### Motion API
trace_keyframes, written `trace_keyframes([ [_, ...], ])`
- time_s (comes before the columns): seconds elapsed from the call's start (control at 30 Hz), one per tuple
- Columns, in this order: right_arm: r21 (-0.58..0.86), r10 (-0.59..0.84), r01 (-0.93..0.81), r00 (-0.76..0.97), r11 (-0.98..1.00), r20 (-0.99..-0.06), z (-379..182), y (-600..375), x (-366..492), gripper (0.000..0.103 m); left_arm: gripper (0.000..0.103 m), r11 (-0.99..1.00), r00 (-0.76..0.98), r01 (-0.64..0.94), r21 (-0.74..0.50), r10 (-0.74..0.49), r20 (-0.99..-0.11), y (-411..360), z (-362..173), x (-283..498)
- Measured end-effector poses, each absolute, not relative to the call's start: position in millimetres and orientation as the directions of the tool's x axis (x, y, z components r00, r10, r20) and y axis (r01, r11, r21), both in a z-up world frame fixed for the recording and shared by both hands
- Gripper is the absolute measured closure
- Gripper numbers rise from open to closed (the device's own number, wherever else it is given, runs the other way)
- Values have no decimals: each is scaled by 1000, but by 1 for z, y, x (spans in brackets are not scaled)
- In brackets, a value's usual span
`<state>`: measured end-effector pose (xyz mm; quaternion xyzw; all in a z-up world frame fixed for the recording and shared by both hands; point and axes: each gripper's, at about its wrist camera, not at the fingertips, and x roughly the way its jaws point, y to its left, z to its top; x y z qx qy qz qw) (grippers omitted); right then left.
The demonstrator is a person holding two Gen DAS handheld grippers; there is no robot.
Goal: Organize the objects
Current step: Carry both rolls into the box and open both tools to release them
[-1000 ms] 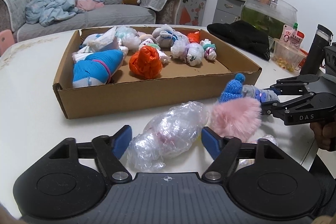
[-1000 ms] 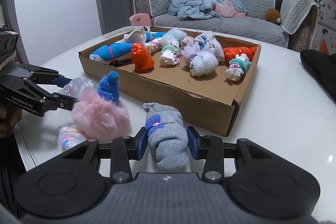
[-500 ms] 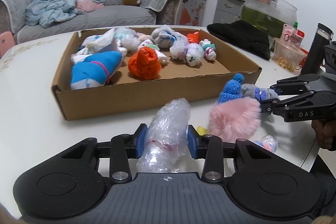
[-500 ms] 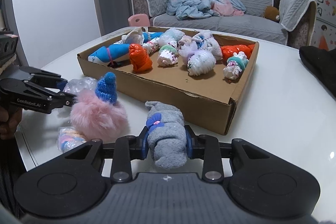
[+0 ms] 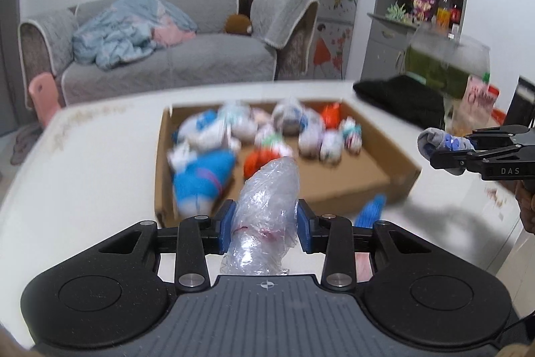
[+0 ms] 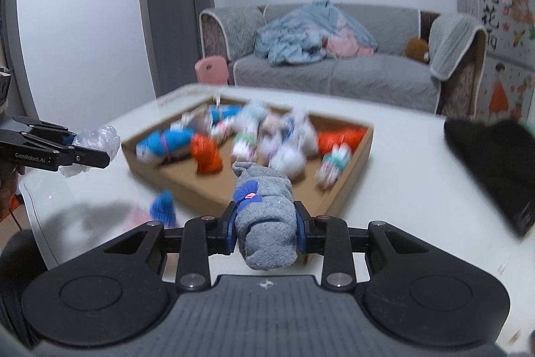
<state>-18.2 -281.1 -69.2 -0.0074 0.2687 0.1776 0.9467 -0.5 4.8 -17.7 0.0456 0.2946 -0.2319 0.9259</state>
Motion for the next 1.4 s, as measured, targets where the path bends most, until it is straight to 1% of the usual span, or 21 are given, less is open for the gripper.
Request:
trace_keyframes([
  [0.2,42,335,-358,820,933,-465,-32,-285,5,74,59,869,731,495,-12,-424,-534,-23,21,19],
  [0.33,23,340,-373,817,928,-466,-22,-282,22,74,59,847,720,531,13,-443,-535,-51,33,36],
  [0.47,19,346,-386,804,922,-483,-24,-278,39,74,59,826,687,564,12,-462,-561,-79,31,55],
  [0.63,19,354,-400,786,916,-507,-33,-275,52,74,59,808,643,589,1,-468,-606,-107,13,74],
  [0.7,17,351,-402,778,915,-521,-39,-273,58,73,59,807,621,591,-22,-472,-626,-115,3,81],
  [0.93,20,346,-410,741,912,-576,-57,-273,69,73,59,808,564,588,-42,-447,-694,-135,-34,96],
  [1.4,12,328,-432,667,902,-669,-93,-275,85,73,59,821,500,564,-89,-426,-754,-151,-76,108],
])
